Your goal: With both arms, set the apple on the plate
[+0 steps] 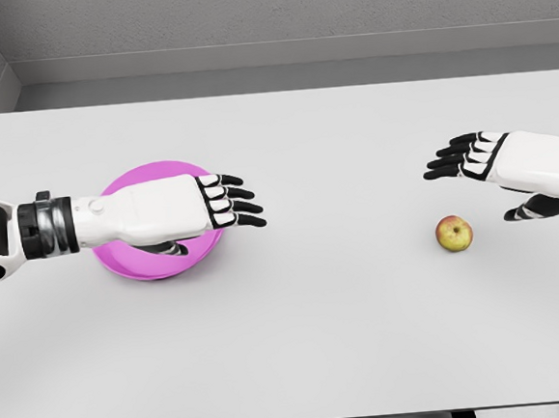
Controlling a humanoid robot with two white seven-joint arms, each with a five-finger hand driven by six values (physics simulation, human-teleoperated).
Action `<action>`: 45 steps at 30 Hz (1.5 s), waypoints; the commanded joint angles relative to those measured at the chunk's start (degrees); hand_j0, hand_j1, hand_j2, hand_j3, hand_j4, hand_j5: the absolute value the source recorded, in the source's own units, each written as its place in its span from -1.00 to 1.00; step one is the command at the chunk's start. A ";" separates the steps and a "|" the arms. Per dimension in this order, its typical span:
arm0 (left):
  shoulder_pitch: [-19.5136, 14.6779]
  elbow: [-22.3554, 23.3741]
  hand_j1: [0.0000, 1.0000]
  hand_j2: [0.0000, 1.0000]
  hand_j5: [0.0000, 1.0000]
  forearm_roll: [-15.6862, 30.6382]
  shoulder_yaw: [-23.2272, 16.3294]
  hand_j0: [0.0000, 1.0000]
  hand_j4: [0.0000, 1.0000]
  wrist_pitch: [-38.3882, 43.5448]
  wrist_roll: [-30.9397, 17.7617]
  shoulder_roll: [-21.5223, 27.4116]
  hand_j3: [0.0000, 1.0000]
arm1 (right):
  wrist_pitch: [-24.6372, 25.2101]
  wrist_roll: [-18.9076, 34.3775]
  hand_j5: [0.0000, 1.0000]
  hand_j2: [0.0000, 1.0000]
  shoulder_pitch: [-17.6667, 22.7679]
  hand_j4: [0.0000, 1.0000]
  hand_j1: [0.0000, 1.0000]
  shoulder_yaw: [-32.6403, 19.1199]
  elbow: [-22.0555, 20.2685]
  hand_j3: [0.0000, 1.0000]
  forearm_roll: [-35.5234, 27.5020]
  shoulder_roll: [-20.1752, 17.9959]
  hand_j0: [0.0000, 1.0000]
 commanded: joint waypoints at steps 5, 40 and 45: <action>0.00 -0.01 1.00 1.00 1.00 0.36 -0.04 1.00 1.00 0.07 0.00 -0.05 1.00 | 0.08 0.10 1.00 1.00 -0.18 1.00 1.00 -0.13 0.02 1.00 -1.39 -0.14 1.00; 0.18 0.07 1.00 1.00 1.00 0.36 0.49 1.00 1.00 0.07 -0.18 0.13 1.00 | 1.77 19.71 1.00 1.00 -3.78 1.00 1.00 6.20 13.64 1.00 -21.26 9.97 1.00; 0.18 0.07 1.00 1.00 1.00 0.36 0.49 1.00 1.00 0.07 -0.18 0.13 1.00 | 2.30 19.71 1.00 1.00 -5.27 1.00 1.00 9.63 15.48 1.00 -19.15 11.29 1.00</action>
